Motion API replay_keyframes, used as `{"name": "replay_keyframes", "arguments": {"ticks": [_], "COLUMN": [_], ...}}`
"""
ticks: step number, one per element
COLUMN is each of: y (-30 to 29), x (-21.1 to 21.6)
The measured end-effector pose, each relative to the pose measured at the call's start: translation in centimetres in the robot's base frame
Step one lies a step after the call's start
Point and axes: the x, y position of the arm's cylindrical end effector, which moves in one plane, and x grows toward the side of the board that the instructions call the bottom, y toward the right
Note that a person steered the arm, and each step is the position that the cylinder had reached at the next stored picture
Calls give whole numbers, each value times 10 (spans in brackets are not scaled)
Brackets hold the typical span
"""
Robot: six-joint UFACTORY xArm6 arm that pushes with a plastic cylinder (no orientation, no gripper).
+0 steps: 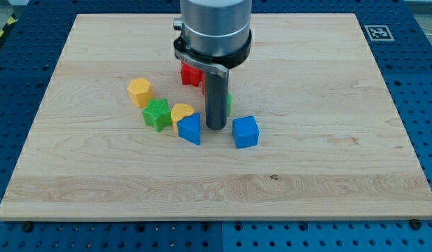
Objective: Move the green circle below the red circle
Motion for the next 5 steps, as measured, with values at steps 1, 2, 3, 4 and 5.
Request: {"name": "replay_keyframes", "arguments": {"ticks": [1,2,3,4,5], "y": [0,4,9,0,8], "x": [-1,-1,-1,0,6]}}
